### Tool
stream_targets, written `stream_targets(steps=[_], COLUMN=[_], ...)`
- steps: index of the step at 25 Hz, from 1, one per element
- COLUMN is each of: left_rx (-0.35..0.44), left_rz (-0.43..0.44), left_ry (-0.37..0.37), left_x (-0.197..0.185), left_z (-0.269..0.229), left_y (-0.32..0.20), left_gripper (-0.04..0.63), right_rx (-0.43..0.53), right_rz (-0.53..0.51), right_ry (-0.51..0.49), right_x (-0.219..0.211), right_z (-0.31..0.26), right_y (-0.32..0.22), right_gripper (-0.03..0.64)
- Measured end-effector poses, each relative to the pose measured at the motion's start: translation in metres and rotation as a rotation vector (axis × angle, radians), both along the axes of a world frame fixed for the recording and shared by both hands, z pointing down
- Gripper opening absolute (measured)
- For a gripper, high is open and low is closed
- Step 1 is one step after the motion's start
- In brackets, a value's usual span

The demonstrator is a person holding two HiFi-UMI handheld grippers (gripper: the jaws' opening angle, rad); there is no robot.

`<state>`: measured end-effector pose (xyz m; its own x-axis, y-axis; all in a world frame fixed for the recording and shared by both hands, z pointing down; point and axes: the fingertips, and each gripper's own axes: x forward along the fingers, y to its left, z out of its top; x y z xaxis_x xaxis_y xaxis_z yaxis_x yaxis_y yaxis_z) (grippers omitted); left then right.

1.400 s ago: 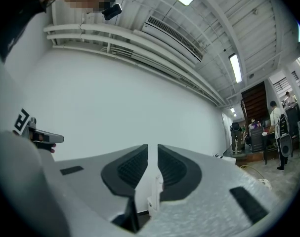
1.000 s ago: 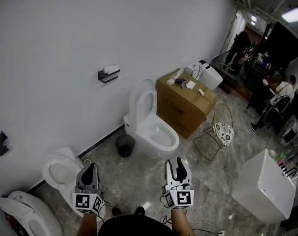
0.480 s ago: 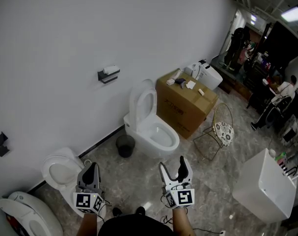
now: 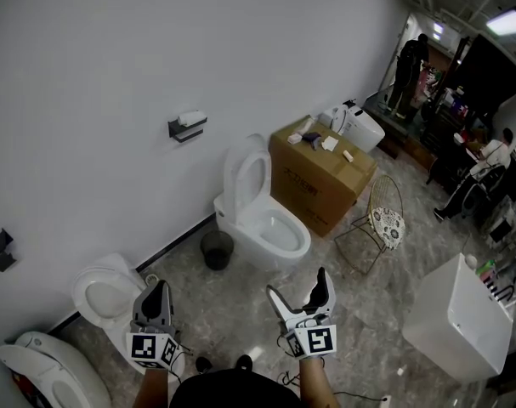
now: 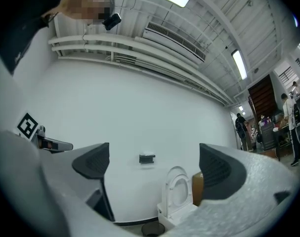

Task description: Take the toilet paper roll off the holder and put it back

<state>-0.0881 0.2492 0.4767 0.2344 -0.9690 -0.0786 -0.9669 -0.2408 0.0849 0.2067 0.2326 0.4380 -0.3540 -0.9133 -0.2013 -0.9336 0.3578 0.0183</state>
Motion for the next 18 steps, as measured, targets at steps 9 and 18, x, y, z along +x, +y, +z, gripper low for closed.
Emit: stream_targets(steps=[9, 18], left_rx=[0.021, -0.009], left_rz=[0.005, 0.047], left_ry=[0.003, -0.023], left_x=[-0.008, -0.023], left_z=[-0.01, -0.002], left_y=[-0.001, 0.005], left_gripper=[0.003, 0.003], right_rx=[0.009, 0.016], right_rz=[0.031, 0.075], right_ry=[0.005, 0.002], right_x=[-0.005, -0.023], right_z=[-0.007, -0.01], right_y=[0.002, 0.025], right_gripper=[0.548, 0.548])
